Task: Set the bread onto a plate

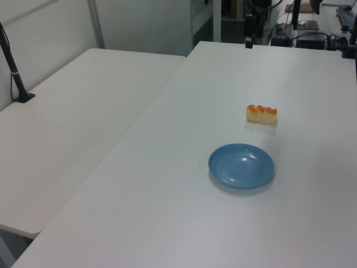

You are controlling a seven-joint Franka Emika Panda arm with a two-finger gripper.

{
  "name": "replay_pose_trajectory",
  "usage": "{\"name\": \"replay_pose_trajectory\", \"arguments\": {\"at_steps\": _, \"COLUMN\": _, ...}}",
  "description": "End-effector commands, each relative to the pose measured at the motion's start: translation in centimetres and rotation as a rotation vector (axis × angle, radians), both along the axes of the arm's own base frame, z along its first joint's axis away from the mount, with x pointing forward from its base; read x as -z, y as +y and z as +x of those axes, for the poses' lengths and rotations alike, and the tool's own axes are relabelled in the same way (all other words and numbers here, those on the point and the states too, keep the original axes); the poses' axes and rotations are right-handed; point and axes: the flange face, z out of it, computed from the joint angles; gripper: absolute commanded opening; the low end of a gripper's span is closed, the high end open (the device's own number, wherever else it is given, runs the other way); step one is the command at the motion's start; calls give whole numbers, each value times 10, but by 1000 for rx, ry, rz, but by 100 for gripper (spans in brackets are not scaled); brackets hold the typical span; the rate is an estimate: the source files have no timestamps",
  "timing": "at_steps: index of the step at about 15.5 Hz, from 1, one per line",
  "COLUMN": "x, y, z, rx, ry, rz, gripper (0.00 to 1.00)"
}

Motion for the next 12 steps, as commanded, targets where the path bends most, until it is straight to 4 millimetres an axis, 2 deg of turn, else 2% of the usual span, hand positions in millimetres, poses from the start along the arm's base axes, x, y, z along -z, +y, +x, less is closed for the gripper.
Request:
{"name": "replay_pose_trajectory", "arguments": {"at_steps": 1, "x": -3, "y": 0, "z": -9, "rx": -15, "ry": 17, "rz": 19, "gripper": 100}}
{"name": "replay_pose_trajectory", "arguments": {"at_steps": 5, "x": 12, "y": 1, "z": -10, "rx": -19, "ry": 45, "rz": 20, "gripper": 100}}
{"name": "replay_pose_trajectory", "arguments": {"at_steps": 8, "x": 36, "y": -2, "z": -11, "rx": -28, "ry": 76, "rz": 16, "gripper": 100}}
{"name": "replay_pose_trajectory", "arguments": {"at_steps": 9, "x": 52, "y": -6, "z": -12, "rx": -53, "ry": 94, "rz": 15, "gripper": 100}}
{"name": "replay_pose_trajectory", "arguments": {"at_steps": 12, "x": 76, "y": -17, "z": -12, "rx": -41, "ry": 96, "rz": 17, "gripper": 100}}
